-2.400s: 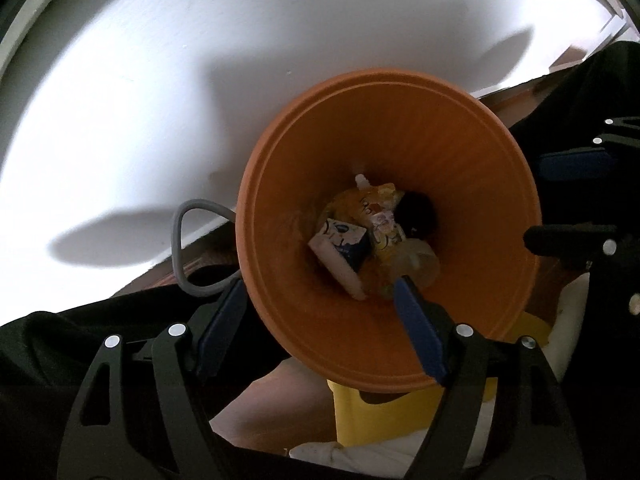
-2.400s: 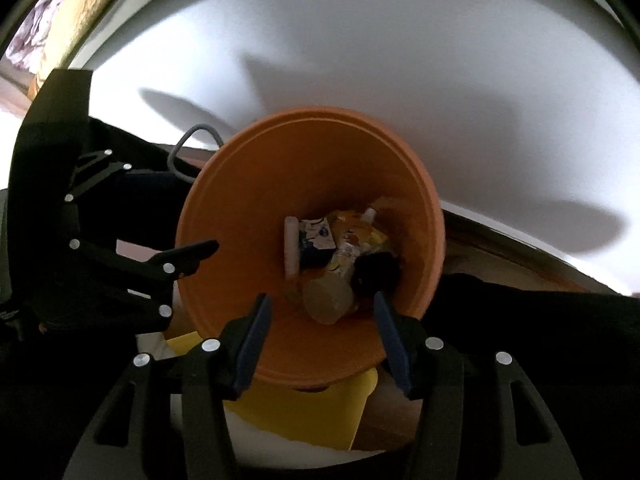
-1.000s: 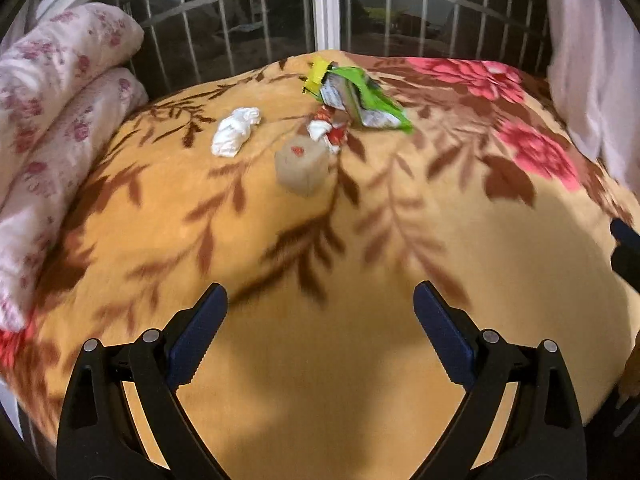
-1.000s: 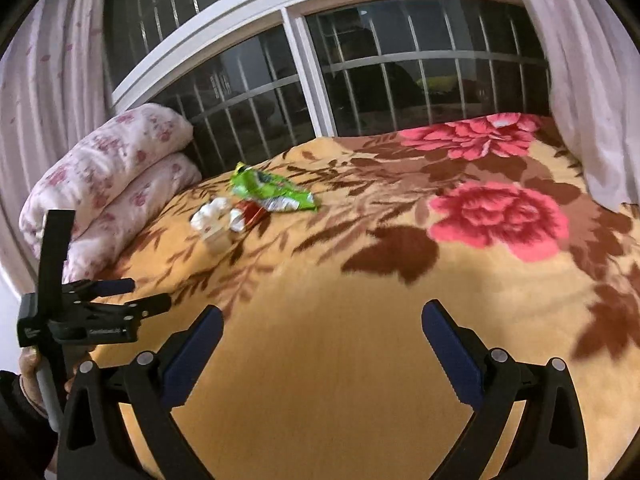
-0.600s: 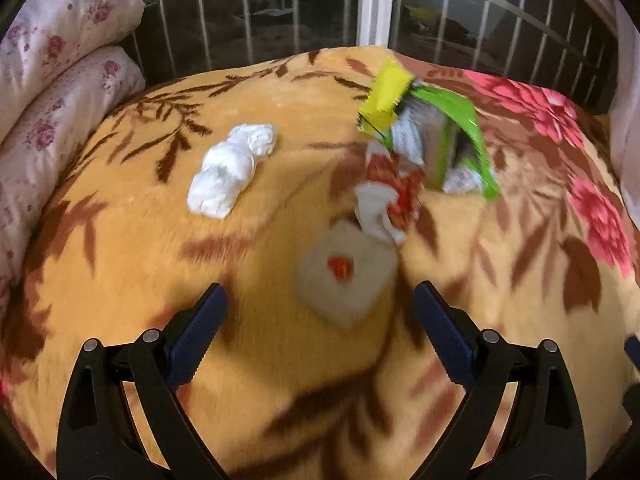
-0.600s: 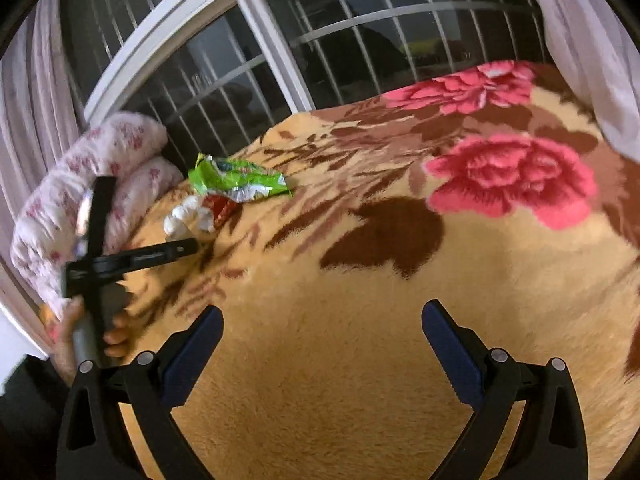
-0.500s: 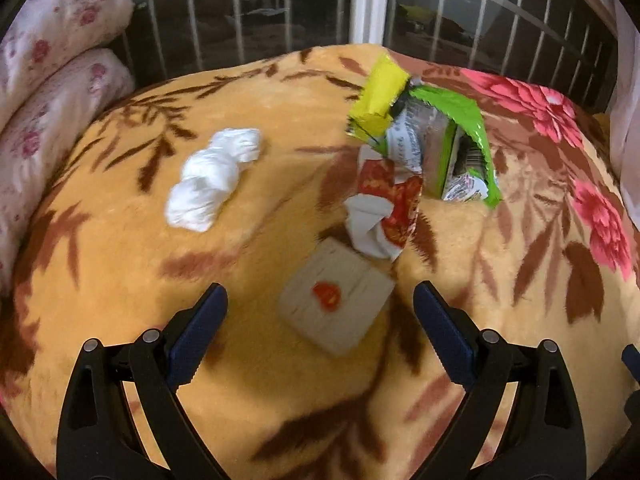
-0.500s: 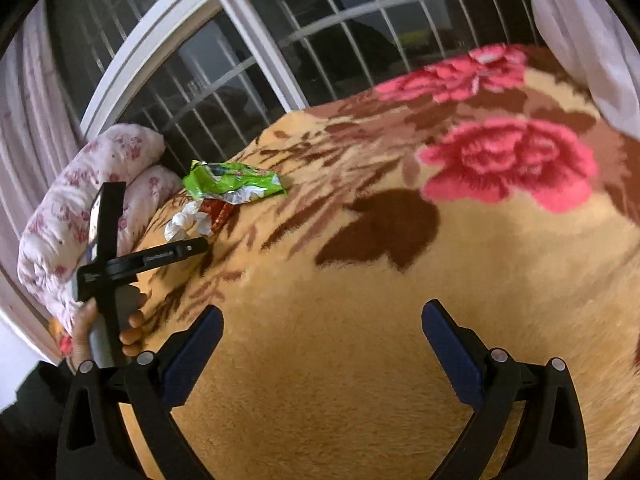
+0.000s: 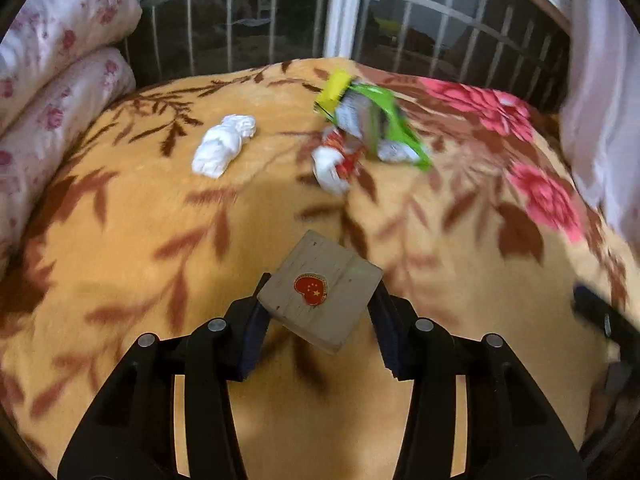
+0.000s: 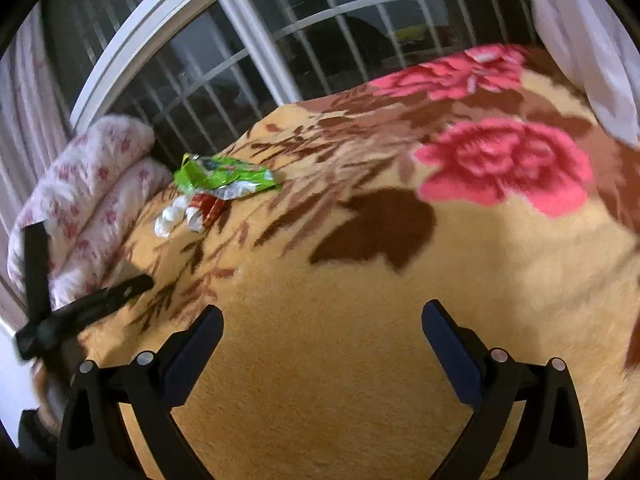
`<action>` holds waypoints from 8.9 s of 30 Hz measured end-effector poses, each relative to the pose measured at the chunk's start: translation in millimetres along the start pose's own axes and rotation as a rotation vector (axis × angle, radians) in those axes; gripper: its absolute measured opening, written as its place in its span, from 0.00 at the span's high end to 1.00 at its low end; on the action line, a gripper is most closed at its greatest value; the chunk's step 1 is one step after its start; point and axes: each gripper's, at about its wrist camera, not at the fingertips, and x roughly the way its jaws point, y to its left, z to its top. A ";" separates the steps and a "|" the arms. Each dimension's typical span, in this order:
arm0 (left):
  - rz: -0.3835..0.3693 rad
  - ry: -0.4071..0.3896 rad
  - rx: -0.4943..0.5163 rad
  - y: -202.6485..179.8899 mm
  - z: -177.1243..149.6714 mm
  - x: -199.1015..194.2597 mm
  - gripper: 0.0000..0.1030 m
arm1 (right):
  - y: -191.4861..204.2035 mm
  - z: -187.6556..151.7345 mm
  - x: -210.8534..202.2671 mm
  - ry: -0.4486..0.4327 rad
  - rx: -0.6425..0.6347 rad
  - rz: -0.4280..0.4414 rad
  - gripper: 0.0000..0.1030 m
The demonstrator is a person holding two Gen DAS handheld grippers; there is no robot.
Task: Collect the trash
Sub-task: 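Grasp the green snack bag with the right gripper while the left gripper holds the block, then carry the wooden block and green bag over the orange bin and release both, then grasp the red-white wrapper with the right gripper, then grasp the white tissue with the left gripper while the right gripper holds the wrapper, then carry the tissue and wrapper over the orange bin and release both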
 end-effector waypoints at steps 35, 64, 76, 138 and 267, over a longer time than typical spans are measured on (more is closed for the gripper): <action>0.009 0.006 0.006 1.6 -30.0 23.4 0.55 | 122.8 133.2 141.7 0.024 -0.501 -0.017 0.50; 0.063 -0.164 0.109 -47.5 -108.9 -105.0 0.55 | 66.8 -167.1 -162.0 0.027 -0.308 0.124 0.50; -0.007 -0.008 0.240 -82.4 -213.7 -116.2 0.55 | 44.0 -216.7 -161.3 0.237 -0.169 0.241 0.50; 0.046 -0.057 0.142 -43.5 -136.4 -109.4 0.18 | 87.3 -128.3 -142.6 0.111 -0.339 0.051 0.15; -0.067 0.205 0.286 -104.0 -255.3 -83.1 0.68 | 65.9 -250.4 -137.9 0.291 -0.354 0.095 0.73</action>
